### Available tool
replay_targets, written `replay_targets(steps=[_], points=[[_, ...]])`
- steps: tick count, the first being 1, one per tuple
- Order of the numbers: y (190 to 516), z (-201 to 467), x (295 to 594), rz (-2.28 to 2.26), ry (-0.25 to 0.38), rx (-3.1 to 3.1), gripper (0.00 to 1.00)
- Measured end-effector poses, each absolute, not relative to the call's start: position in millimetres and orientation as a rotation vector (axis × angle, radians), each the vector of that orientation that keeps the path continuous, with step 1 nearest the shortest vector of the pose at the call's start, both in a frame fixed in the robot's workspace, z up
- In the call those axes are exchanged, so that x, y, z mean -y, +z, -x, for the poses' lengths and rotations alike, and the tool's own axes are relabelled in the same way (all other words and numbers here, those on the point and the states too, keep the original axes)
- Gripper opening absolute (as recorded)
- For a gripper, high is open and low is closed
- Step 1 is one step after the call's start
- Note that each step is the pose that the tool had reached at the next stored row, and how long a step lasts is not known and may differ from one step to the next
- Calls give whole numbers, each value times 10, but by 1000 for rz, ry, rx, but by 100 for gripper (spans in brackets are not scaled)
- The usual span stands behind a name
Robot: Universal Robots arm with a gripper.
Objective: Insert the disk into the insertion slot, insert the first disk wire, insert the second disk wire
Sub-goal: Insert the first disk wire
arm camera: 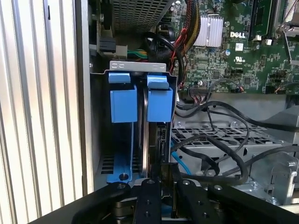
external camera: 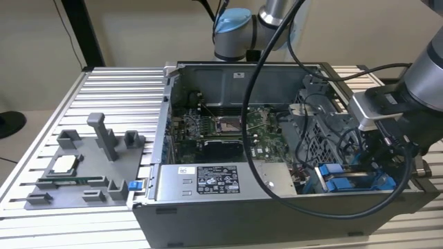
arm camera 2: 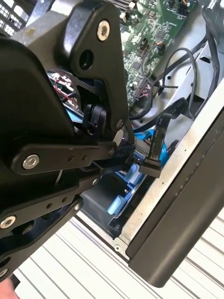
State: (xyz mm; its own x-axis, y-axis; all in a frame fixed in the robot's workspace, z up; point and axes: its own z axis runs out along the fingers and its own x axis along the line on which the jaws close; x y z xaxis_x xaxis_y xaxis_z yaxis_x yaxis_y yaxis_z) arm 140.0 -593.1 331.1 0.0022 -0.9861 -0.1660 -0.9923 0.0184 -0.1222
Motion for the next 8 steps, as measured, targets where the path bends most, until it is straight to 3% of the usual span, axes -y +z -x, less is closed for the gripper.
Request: replay_targets(steps=[5, 6, 8], points=[[3251, -1400, 5931, 2061, 44, -2091, 0], [3251, -1398, 5932, 2060, 43, -2092, 100], [3242, -1397, 5931, 2059, 45, -2091, 100]])
